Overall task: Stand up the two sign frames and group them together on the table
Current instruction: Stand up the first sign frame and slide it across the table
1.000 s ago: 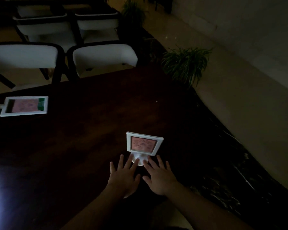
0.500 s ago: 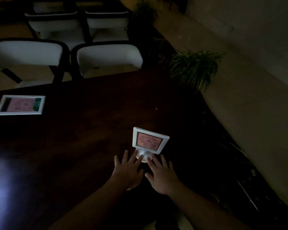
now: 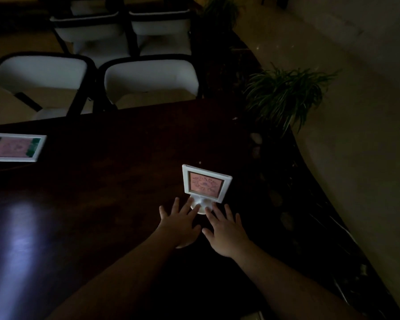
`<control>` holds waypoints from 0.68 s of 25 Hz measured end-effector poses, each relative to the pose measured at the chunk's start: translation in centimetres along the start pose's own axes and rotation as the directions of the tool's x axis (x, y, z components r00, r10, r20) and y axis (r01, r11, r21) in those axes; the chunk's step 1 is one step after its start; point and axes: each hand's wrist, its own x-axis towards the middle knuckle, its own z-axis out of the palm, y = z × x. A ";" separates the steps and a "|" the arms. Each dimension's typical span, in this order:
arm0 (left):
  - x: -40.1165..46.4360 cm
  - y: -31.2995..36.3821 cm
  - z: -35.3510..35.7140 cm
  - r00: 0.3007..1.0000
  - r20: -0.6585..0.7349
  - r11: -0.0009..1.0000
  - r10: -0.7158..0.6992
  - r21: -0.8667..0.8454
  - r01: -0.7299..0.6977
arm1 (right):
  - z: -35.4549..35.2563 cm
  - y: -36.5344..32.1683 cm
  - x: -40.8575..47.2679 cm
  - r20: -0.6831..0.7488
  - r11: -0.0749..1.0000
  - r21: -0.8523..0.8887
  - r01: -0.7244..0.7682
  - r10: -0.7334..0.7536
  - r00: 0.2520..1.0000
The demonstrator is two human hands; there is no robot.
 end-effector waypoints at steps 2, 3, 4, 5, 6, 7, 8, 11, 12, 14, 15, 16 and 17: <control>1.6 1.1 -0.6 1.000 0.004 1.000 -0.006 -0.002 0.006 | -1.0 1.7 0.9 -0.015 0.999 -0.020 0.026 -0.026 1.000; 2.3 1.5 -0.9 1.000 0.005 1.000 -0.007 -0.004 0.007 | -1.4 2.5 1.4 -0.018 0.999 -0.023 0.029 -0.030 0.999; 3.0 1.9 -1.3 1.000 0.006 1.000 -0.007 -0.004 0.007 | -1.8 3.1 1.8 -0.018 0.999 -0.019 0.027 -0.028 0.999; 3.7 2.1 -1.6 1.000 0.006 1.000 -0.005 -0.003 0.005 | -2.1 3.6 2.2 -0.019 1.000 -0.014 0.023 -0.024 1.000; 4.3 2.4 -1.8 1.000 0.006 1.000 -0.003 -0.001 0.003 | -2.3 4.1 2.5 -0.020 1.000 -0.009 0.017 -0.018 1.000; 4.9 2.7 -2.1 1.000 0.004 1.000 -0.002 -0.001 0.002 | -2.6 4.6 2.9 -0.021 1.000 -0.004 0.012 -0.013 1.000; 5.5 3.1 -2.4 1.000 0.001 1.000 -0.003 -0.003 0.003 | -2.8 5.2 3.2 -0.023 1.000 0.000 0.007 -0.007 1.000; 7.4 4.3 -3.2 1.000 0.002 1.000 -0.006 -0.013 0.006 | -3.5 6.8 4.3 -0.029 1.000 0.010 -0.013 0.013 1.000; 7.9 4.7 -3.5 1.000 0.003 1.000 -0.007 -0.014 0.007 | -3.8 7.1 4.6 -0.030 1.000 0.013 -0.018 0.019 0.999; 8.7 5.3 -4.0 1.000 0.005 1.000 -0.007 -0.009 0.007 | -4.2 7.9 5.0 -0.029 1.000 0.015 -0.026 0.026 0.999; 9.1 5.6 -4.3 1.000 0.006 1.000 -0.009 -0.003 0.009 | -4.4 8.4 5.3 -0.027 1.000 0.012 -0.023 0.023 0.999; 9.4 5.7 -4.5 1.000 0.010 1.000 -0.012 0.004 0.012 | -4.5 8.7 5.5 -0.025 1.000 0.009 -0.021 0.021 0.999; 9.6 5.8 -4.8 1.000 0.013 1.000 -0.013 0.010 0.013 | -4.7 8.9 5.7 -0.022 1.000 0.010 -0.017 0.017 1.000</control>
